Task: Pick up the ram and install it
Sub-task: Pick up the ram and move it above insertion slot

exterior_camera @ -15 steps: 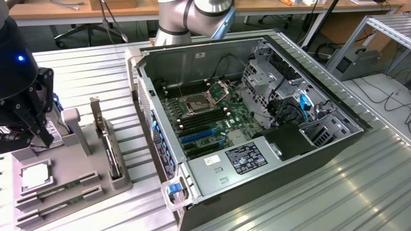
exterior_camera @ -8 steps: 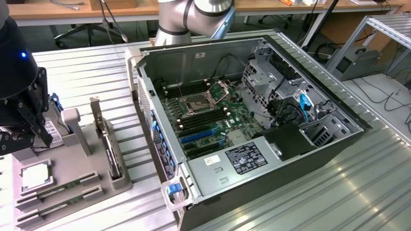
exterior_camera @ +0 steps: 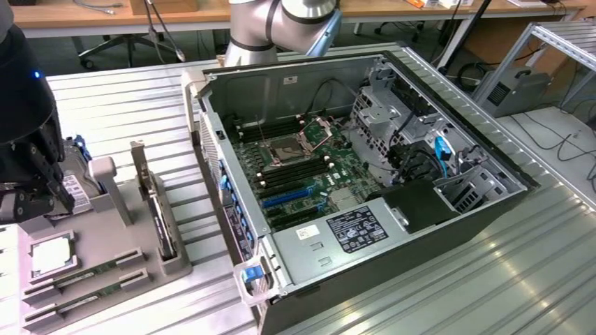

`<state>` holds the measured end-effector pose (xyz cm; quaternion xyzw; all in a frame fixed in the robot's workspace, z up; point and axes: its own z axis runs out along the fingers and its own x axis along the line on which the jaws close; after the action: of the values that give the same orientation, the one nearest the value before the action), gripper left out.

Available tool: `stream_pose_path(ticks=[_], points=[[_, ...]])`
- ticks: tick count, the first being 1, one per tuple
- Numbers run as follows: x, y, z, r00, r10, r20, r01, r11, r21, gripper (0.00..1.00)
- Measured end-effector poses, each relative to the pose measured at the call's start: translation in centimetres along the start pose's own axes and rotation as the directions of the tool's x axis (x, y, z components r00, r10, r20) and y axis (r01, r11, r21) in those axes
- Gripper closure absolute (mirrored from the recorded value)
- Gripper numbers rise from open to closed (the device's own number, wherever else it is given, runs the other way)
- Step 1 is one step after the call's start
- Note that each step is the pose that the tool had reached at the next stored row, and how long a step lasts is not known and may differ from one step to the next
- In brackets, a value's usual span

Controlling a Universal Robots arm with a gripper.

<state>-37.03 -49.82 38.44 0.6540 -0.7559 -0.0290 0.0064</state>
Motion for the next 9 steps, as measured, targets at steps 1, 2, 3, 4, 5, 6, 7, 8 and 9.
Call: stream_pose_path(ticks=[1, 2, 3, 4, 5, 6, 7, 8, 9], points=[[0.00, 0.00, 0.00, 0.9998, -0.018, -0.0009, 0.018, 0.9998, -0.0005, 0.89], [0.00, 0.00, 0.00, 0.9993, -0.038, -0.0020, 0.038, 0.9993, -0.0012, 0.89], [0.00, 0.00, 0.00, 0.9979, -0.065, -0.0033, 0.065, 0.9979, -0.0020, 0.89], [0.00, 0.00, 0.00, 0.9953, -0.097, -0.0049, 0.097, 0.9953, -0.0030, 0.89], [0.00, 0.00, 0.00, 0.9934, -0.115, -0.0059, 0.115, 0.9934, -0.0037, 0.89], [0.00, 0.00, 0.00, 0.9912, -0.132, -0.0067, 0.132, 0.9913, -0.0042, 0.89], [0.00, 0.00, 0.00, 0.9885, -0.151, -0.0076, 0.151, 0.9886, -0.0048, 0.89], [0.00, 0.00, 0.00, 0.9862, -0.165, -0.0083, 0.165, 0.9862, -0.0055, 0.89], [0.00, 0.00, 0.00, 0.9856, -0.169, -0.0084, 0.169, 0.9856, -0.0055, 0.89]])
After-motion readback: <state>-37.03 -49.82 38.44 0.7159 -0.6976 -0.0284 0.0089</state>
